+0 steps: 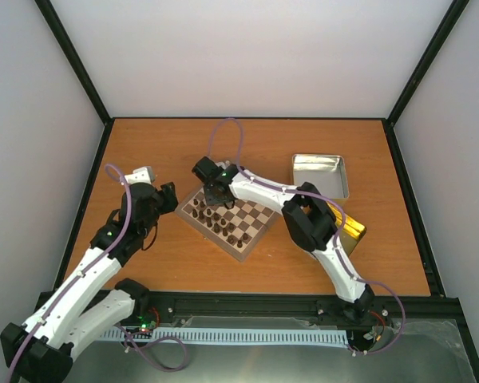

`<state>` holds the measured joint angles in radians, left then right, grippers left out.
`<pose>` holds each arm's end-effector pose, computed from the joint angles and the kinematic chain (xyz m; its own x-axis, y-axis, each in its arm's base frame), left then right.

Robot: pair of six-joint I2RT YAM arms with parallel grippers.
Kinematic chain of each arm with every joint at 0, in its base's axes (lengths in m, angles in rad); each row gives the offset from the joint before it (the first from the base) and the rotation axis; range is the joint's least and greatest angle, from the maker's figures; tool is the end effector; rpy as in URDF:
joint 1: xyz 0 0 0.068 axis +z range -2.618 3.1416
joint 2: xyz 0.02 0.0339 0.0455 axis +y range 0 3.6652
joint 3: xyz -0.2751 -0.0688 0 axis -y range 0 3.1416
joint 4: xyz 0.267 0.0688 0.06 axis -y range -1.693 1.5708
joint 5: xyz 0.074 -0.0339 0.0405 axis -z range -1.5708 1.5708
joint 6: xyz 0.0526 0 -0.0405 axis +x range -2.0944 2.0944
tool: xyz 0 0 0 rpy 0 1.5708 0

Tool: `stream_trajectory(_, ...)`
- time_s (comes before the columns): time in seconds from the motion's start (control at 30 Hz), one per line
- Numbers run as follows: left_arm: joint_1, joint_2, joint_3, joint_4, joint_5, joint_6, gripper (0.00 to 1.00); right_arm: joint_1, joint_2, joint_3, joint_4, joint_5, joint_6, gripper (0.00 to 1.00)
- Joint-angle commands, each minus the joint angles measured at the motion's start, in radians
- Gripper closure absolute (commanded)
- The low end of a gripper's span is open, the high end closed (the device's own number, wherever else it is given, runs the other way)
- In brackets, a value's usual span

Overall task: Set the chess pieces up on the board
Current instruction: Pick up the chess piece from the chessboard.

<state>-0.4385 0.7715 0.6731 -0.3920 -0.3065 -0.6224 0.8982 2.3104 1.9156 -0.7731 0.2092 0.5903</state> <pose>0.1914 -0.0722 0.2803 -0.4420 -0.4066 -0.7996 -0.1155 0.9097 -0.3988 0.3351 0.4032 0.1540 -0.8738 -0.2231 -0.4321 -0.2745 0.9597 0.0595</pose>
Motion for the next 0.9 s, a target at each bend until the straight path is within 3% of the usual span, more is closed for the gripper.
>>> stream_trajectory(0.0,-0.002,0.012,0.016,0.019,0.024,-0.014,0.43,-0.015,-0.089,-0.135,0.056,-0.052,-0.066,0.85)
stream_trajectory(0.23,-0.001,0.039,0.029,0.05,0.137,-0.03,0.37,-0.035,-0.335,-0.422,0.403,-0.099,-0.259,0.85)
stream_trajectory(0.6,0.003,0.2,0.096,0.242,0.728,-0.088,0.29,-0.069,-0.708,-0.863,0.839,-0.349,-0.468,0.83)
stream_trajectory(0.73,0.003,0.268,0.129,0.284,0.848,-0.094,0.28,-0.07,-0.783,-0.936,0.911,-0.402,-0.505,0.83)
stream_trajectory(0.87,0.003,0.317,0.127,0.297,0.859,-0.111,0.33,-0.07,-0.813,-0.956,0.928,-0.433,-0.506,0.82)
